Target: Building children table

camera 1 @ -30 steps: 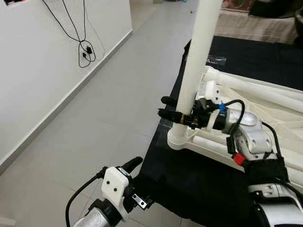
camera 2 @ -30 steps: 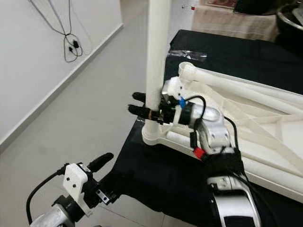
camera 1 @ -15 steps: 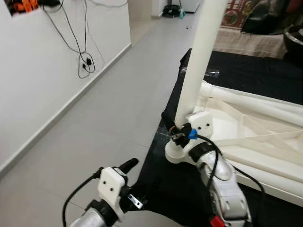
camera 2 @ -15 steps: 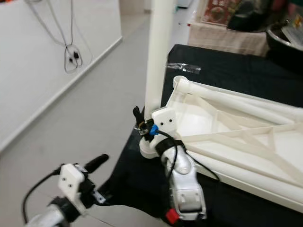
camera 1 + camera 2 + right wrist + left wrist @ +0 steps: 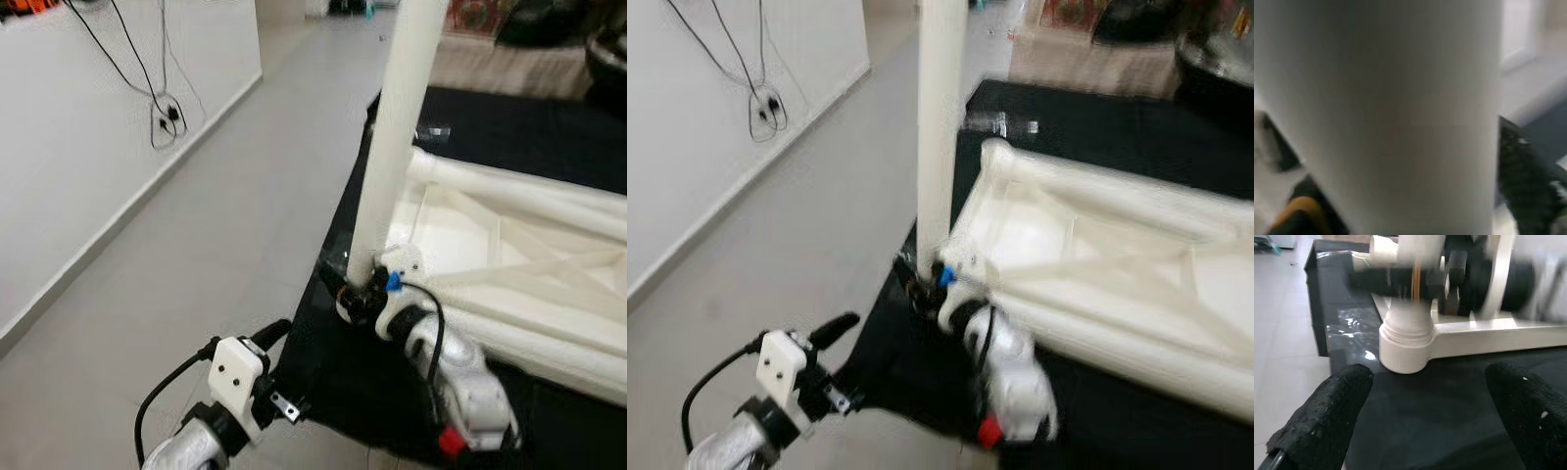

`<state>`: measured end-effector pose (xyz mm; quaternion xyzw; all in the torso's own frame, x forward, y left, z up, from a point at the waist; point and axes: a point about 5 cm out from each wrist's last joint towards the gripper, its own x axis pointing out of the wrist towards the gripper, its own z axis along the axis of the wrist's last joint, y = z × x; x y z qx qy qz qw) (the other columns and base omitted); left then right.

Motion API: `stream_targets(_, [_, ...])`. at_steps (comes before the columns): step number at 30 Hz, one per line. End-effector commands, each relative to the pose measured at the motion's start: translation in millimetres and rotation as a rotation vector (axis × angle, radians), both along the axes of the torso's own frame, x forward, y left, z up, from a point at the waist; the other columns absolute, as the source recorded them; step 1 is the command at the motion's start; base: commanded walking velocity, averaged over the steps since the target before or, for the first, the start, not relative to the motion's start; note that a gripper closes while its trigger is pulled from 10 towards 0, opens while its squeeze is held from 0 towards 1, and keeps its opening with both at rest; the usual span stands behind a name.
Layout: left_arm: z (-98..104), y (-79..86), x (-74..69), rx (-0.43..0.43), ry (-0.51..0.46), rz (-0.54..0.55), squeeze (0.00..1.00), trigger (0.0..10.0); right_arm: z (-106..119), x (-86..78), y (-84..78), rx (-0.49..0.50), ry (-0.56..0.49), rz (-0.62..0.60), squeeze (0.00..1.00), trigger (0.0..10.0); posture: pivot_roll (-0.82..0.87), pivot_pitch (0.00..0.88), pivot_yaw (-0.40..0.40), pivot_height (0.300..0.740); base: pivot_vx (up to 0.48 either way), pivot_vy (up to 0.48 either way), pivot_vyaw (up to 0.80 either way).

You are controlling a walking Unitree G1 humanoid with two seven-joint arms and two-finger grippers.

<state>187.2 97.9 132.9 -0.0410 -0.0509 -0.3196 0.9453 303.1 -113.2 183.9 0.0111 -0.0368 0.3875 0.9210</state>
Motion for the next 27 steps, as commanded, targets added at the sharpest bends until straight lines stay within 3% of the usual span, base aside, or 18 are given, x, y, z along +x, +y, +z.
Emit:
stream_targets(1, [-2,-0.1,-4.4,0.008,0.012,0.004,0.0,10.0,5,1.2,-1.4,-0.015,-0.039,0.176,1.0,10.0,0.12,0.194,-0.006,0.74,0.0,0.0,0.0])
stream_targets(2, [-2,-0.1,-4.4,0.008,0.012,0.004,0.0,10.0,5,1.2,-1.4,-0.015,-0.039,0.176,1.0,10.0,0.12,0.194,-0.006,0.74,0.0,0.0,0.0])
stream_targets(5, [1,-1.3,-10.8,0.006,0.013,0.002,0.0,10.0,11,12.1,-14.2,-0.12,-0.052,0.378,1.0,10.0,0.15,0.226,0.007,0.74,0.0,0.0,0.0])
stream_targets(9, [5,-1.6,-19.2,0.009,0.018,0.0,0.0,10.0,15,24.7,-16.5,-0.165,-0.044,0.467,0.99,10.0,0.19,0.255,0.012,0.74,0.0,0.0,0.0])
stream_targets(10, [6,-1.6,-23.5,0.01,0.024,0.002,0.0,10.0,21,30.3,-14.3,-0.155,-0.042,0.51,0.0,10.0,0.22,0.276,0.02,0.74,0.0,0.0,0.0])
stream_targets(14, [10,-0.4,-34.3,0.019,0.04,0.009,0.0,10.0,44,45.9,-7.5,-0.091,-0.062,0.609,0.0,10.0,0.27,0.307,0.036,0.74,0.0,0.0,0.0])
stream_targets(21, [14,3.9,-44.1,0.033,0.062,0.015,0.0,10.0,68,51.2,-8.5,0.001,-0.093,0.831,0.0,10.0,0.31,0.322,0.051,0.74,0.0,0.0,0.0])
stream_targets(22, [14,4.6,-43.9,0.035,0.064,0.016,0.0,10.0,70,50.8,-9.2,0.009,-0.104,0.845,0.0,3.6,0.31,0.32,0.054,0.74,0.0,0.0,0.0])
stream_targets(25, [14,5.0,-44.0,0.037,0.066,0.017,0.0,10.0,72,51.4,-9.6,0.013,-0.112,0.851,0.0,3.6,0.31,0.32,0.054,0.74,0.0,0.0,0.0])
stream_targets(26, [13,5.5,-43.3,0.039,0.068,0.018,0.0,10.0,68,50.7,-11.8,-0.014,-0.113,0.845,0.0,0.0,0.3,0.314,0.059,0.74,0.0,0.0,0.0])
stream_targets(27, [13,5.5,-43.3,0.039,0.068,0.018,0.0,10.0,68,50.7,-11.8,-0.014,-0.113,0.845,0.0,0.0,0.3,0.314,0.059,0.74,0.0,0.0,0.0])
